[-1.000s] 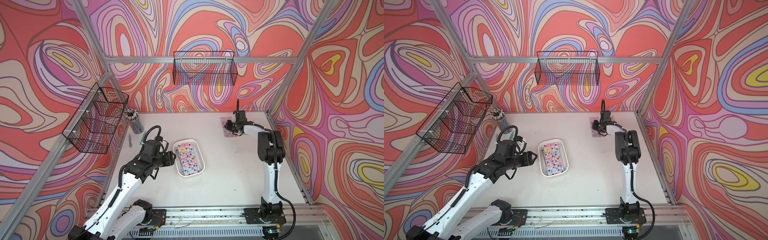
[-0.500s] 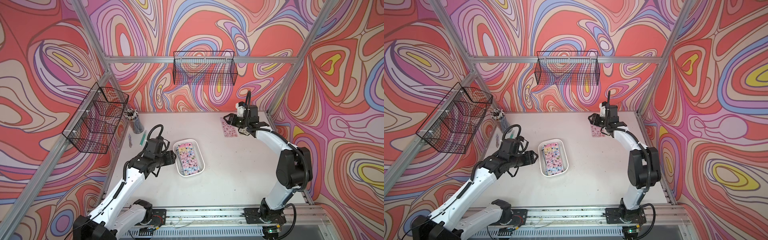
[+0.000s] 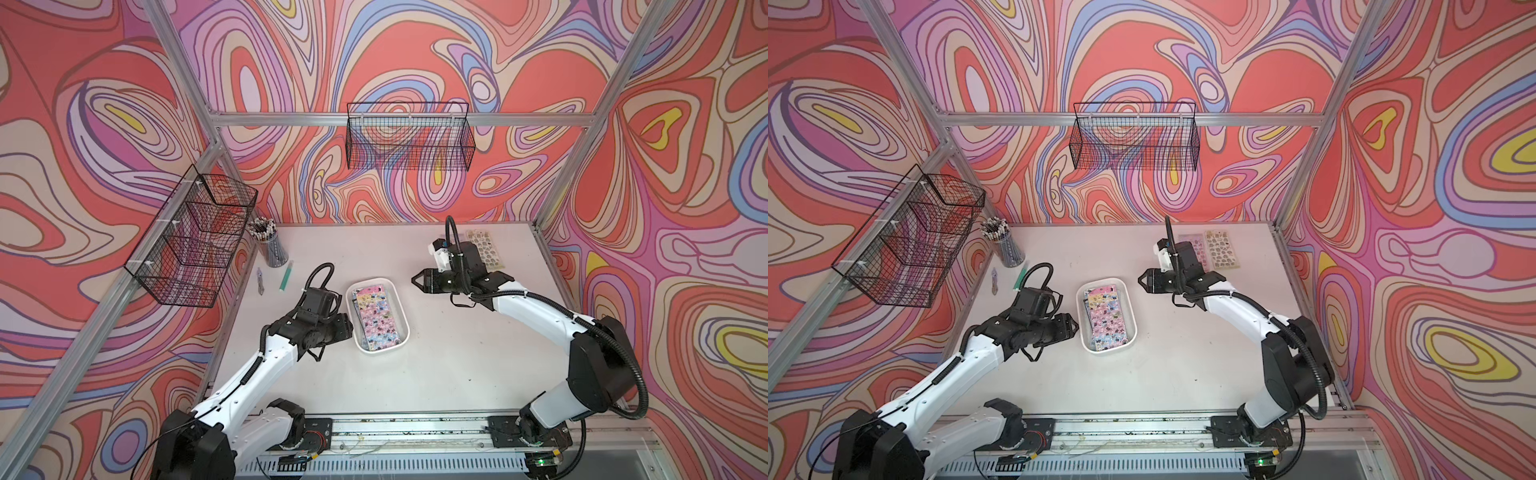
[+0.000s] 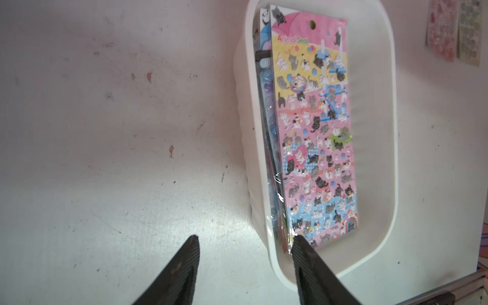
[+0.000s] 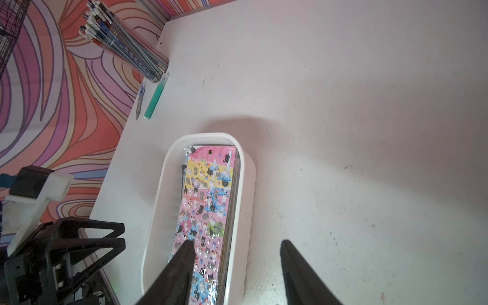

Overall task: Take the stickers out of the storage box
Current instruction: Pick up the sticker from the storage box.

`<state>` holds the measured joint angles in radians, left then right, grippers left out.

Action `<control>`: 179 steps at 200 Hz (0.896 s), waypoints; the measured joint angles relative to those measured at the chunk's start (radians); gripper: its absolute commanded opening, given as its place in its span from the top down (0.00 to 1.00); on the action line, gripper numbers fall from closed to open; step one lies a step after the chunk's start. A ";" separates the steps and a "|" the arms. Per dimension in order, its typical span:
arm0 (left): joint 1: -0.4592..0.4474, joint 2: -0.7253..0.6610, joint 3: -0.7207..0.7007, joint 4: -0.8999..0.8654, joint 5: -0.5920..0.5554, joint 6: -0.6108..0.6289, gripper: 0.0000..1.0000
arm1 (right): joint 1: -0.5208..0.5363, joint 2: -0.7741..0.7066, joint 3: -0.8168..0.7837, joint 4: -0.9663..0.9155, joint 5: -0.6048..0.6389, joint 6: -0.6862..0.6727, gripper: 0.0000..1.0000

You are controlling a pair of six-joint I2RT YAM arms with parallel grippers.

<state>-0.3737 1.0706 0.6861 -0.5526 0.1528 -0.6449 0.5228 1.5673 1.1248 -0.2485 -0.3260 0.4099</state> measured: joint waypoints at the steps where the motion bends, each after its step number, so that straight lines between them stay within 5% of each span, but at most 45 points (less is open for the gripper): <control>1: 0.000 0.000 0.000 0.001 0.000 0.000 0.40 | 0.002 0.000 0.000 0.000 0.001 0.000 0.44; 76: -0.006 0.050 -0.008 0.100 0.000 -0.021 0.42 | 0.221 0.158 0.138 -0.092 0.108 -0.007 0.43; 179: -0.007 0.148 -0.010 0.211 -0.008 -0.022 0.63 | 0.300 0.370 0.315 -0.243 0.323 0.007 0.42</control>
<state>-0.3809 1.2190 0.6765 -0.3416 0.1444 -0.6670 0.8230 1.9369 1.4399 -0.4915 -0.0025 0.4171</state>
